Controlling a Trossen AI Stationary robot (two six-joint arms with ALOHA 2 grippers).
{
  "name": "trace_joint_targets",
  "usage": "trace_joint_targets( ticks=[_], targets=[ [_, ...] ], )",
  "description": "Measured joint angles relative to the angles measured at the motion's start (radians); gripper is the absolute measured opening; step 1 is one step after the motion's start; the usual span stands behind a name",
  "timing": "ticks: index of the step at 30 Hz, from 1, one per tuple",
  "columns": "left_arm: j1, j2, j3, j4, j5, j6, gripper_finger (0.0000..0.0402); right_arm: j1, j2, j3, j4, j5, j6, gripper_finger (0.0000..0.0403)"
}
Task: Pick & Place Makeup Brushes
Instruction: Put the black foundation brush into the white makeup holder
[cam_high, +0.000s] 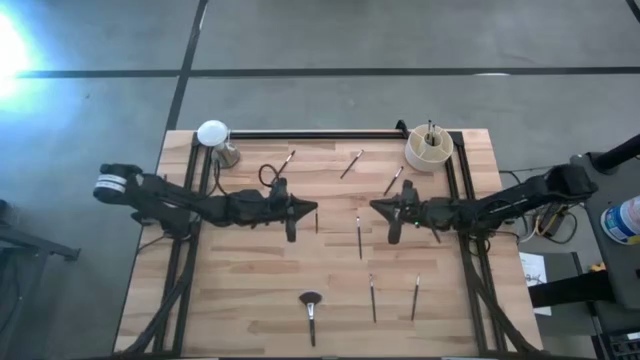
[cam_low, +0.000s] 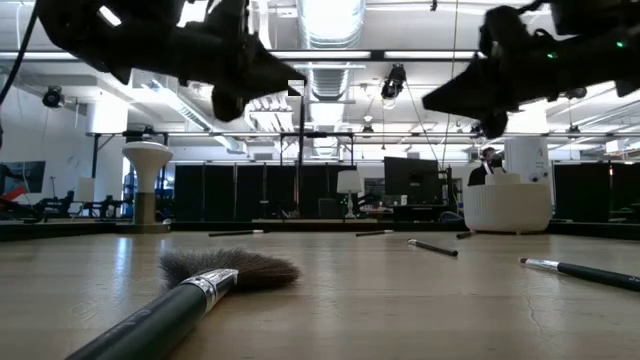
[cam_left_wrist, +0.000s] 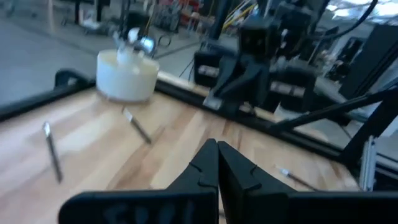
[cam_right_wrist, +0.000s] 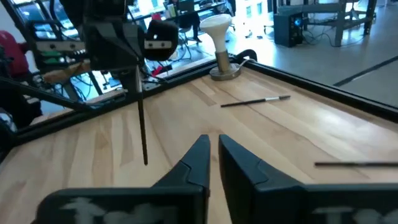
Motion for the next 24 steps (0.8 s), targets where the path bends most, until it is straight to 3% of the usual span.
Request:
trace_joint_targets(
  ticks=[9,13,24],
  targets=[
    [0.0,0.038,0.036,0.112,0.047,0.087,0.0,0.0,0.232,0.249,0.001,-0.181,-0.068,0.0126],
    [0.001,0.054,0.055,0.134,0.075,0.101,0.0,-0.003,0.307,0.344,-0.02,-0.194,-0.083,0.0157],
    [0.001,0.058,0.061,0.157,0.096,0.13,0.0,-0.054,0.397,0.442,-0.049,-0.174,-0.065,0.0161]
  ],
)
